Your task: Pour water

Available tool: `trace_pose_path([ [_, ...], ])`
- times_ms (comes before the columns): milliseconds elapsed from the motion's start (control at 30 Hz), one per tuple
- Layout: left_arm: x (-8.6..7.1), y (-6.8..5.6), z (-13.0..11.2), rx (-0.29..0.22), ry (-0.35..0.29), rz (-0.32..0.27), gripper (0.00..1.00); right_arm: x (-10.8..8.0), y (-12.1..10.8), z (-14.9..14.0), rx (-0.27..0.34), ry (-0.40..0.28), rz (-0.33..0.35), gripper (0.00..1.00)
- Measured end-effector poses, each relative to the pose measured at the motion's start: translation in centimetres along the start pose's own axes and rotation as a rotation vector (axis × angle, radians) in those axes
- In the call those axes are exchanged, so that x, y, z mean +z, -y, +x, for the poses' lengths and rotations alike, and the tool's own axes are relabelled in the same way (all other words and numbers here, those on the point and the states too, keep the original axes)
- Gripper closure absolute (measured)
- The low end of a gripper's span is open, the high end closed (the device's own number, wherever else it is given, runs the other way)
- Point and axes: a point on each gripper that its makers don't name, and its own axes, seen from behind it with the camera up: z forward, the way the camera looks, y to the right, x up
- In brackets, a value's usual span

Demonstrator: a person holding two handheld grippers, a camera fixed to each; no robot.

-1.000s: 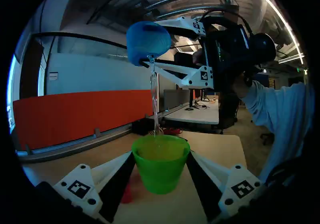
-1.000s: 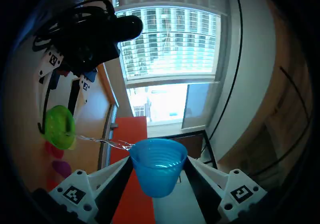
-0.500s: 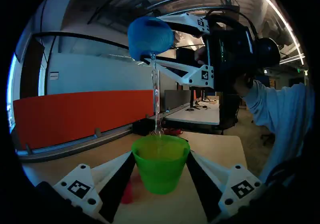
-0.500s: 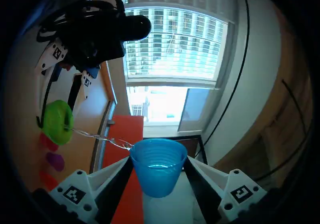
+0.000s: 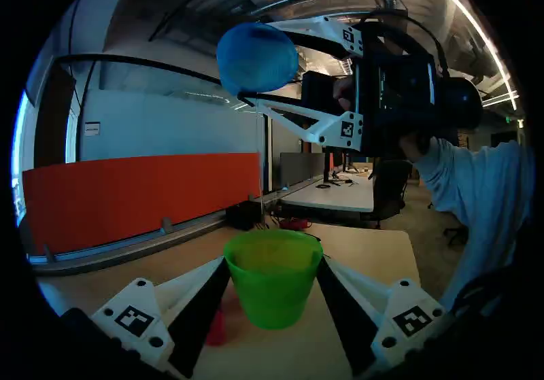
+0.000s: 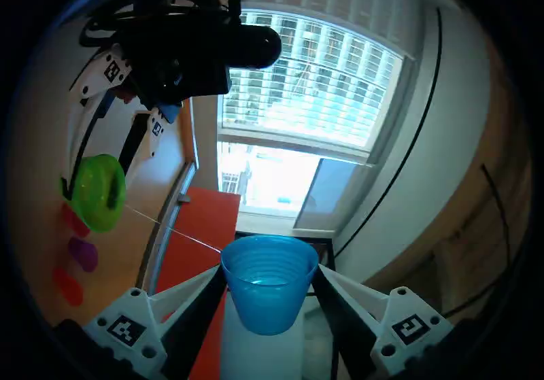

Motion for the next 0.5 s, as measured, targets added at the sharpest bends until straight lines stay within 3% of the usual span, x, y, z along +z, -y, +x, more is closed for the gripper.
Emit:
trace_pose_path([
  [200, 0.0, 0.2, 0.0, -0.002, -0.001, 0.002, 0.14, 0.0, 0.1, 0.9, -0.046, -0.008, -0.002, 0.1],
  [500, 0.0, 0.3, 0.0, -0.002, -0.001, 0.005, 0.14, 0.0, 0.2, 1.0, -0.009, -0.015, -0.004, 0.11],
])
